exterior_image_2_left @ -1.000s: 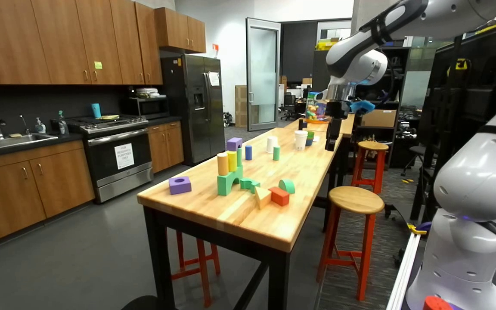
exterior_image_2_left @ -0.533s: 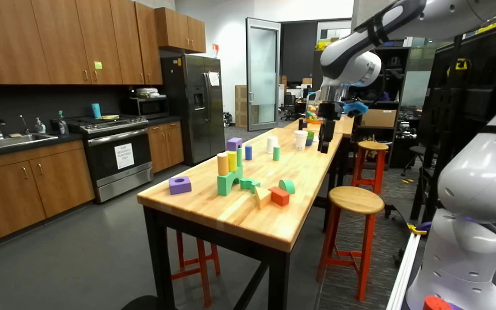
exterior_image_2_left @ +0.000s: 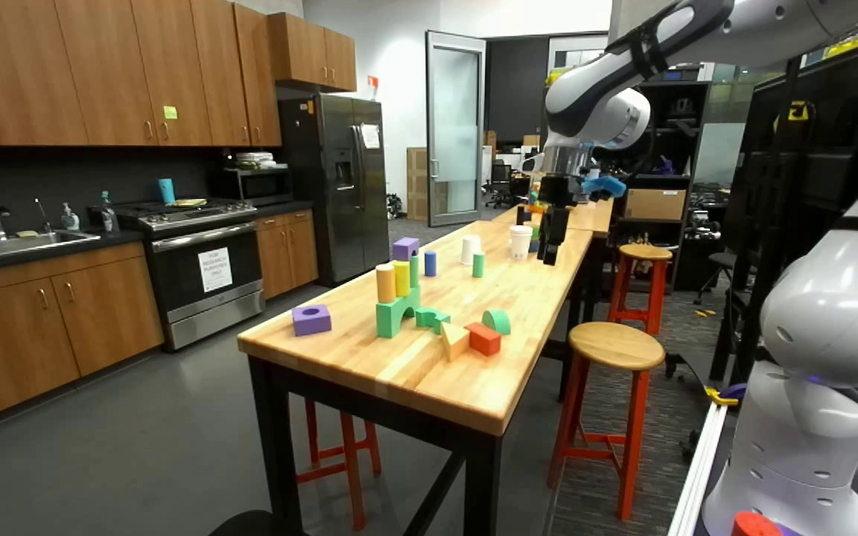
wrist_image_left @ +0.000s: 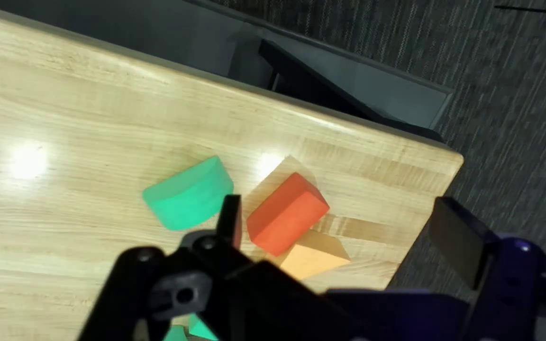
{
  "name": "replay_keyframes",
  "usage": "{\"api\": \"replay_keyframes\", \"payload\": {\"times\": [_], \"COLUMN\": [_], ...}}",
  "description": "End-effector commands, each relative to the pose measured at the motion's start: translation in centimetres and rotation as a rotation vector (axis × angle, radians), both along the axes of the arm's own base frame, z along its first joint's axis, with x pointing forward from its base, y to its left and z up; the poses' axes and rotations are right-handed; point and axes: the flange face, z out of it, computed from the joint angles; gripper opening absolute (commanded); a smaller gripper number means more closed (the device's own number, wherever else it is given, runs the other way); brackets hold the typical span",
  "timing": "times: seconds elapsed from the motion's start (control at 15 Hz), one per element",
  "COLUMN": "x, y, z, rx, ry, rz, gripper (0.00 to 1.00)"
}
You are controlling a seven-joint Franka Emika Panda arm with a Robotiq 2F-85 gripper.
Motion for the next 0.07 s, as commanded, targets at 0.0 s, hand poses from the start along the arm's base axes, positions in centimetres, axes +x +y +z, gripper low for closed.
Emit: {"api": "replay_keyframes", "payload": {"times": [0.0], "x": [0.01], "y": [0.00], "z": [0.05], "rx": [0.000], "ry": [0.000], "rz": [0.000], "gripper": [1.00]}}
